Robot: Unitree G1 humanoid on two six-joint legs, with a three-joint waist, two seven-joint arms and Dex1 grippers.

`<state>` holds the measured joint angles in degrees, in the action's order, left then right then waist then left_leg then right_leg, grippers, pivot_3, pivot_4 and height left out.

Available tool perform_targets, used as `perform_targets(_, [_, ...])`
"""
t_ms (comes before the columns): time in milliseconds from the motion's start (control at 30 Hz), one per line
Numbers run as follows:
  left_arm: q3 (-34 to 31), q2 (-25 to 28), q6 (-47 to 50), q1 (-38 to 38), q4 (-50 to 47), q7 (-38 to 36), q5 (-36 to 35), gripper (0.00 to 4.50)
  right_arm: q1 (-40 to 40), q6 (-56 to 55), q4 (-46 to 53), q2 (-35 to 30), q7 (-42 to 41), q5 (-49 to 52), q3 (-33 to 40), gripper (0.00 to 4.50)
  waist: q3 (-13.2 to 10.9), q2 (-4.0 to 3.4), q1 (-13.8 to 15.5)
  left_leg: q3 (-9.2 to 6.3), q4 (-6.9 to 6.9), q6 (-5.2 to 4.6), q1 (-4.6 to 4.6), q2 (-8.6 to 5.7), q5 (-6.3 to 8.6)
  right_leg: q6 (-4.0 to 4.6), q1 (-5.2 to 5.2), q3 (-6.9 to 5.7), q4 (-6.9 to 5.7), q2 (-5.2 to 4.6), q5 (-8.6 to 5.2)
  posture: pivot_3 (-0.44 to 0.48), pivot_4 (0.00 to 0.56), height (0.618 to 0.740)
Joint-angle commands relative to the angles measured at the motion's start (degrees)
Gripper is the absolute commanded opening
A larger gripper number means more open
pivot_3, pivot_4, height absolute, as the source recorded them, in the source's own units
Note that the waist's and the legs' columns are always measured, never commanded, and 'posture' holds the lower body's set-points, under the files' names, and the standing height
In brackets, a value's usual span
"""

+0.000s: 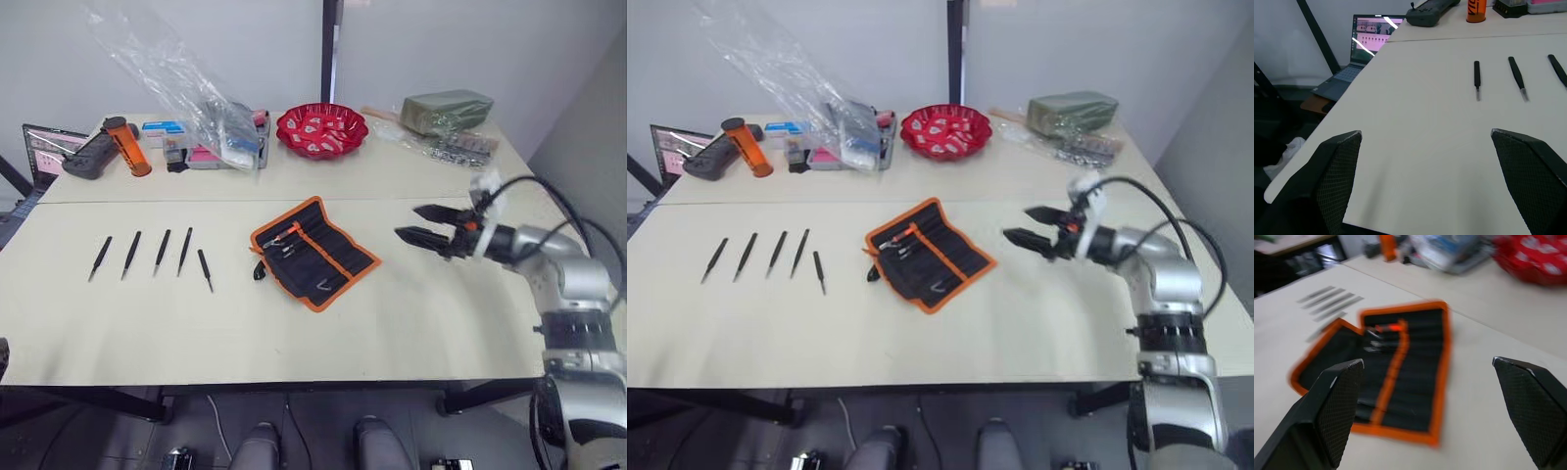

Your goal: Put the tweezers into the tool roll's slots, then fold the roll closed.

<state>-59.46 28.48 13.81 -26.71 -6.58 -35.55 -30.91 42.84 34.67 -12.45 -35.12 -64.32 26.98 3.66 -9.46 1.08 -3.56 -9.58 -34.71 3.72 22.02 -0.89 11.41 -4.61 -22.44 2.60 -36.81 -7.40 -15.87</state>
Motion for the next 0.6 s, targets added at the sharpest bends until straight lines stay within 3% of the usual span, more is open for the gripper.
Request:
perform_targets(33, [-1.4,-3.1,0.1,-3.4,-7.3,2.4,-2.3,4.5,4.1,2.9,6.1,1.6,-6.1,2.9,-5.6,4.48,0.0,0.02,0.1,0.0,0.0,0.0,0.0,0.0,0.0,0.0,0.01,0.0,0.02,0.0,0.0,0.0,0.15,0.74])
perform_targets(267, [-0.9,-12.8,0.4,-10.0,-18.7,7.4,-5.9,4.5,13.4,4.0,6.5,7.9,-13.0,4.9,-11.8,4.48,0.0,0.15,1.2,0.0,-0.13,0.06,0.06,0.0,0.05,0.02,0.04,-0.02,0.08,0.0,0.02,0.0,0.15,0.74])
perform_targets(433, [1.2,-18.8,0.1,-13.4,-25.3,10.9,-8.1,4.5,15.3,2.5,6.8,10.0,-15.3,4.4,-13.6,4.48,0.0,0.27,1.6,0.0,-0.14,0.11,0.07,0.0,0.08,0.02,0.06,-0.05,0.11,0.0,0.02,0.0,0.15,0.74])
perform_targets(600, [2.4,-16.9,1.9,-11.0,-24.4,14.7,-9.7,4.5,15.6,1.8,6.9,10.9,-14.8,3.7,-14.0,4.48,0.0,0.27,1.5,0.0,-0.14,0.11,0.05,0.0,0.08,-0.05,0.05,-0.06,0.08,0.0,-0.03,0.0,0.15,0.74])
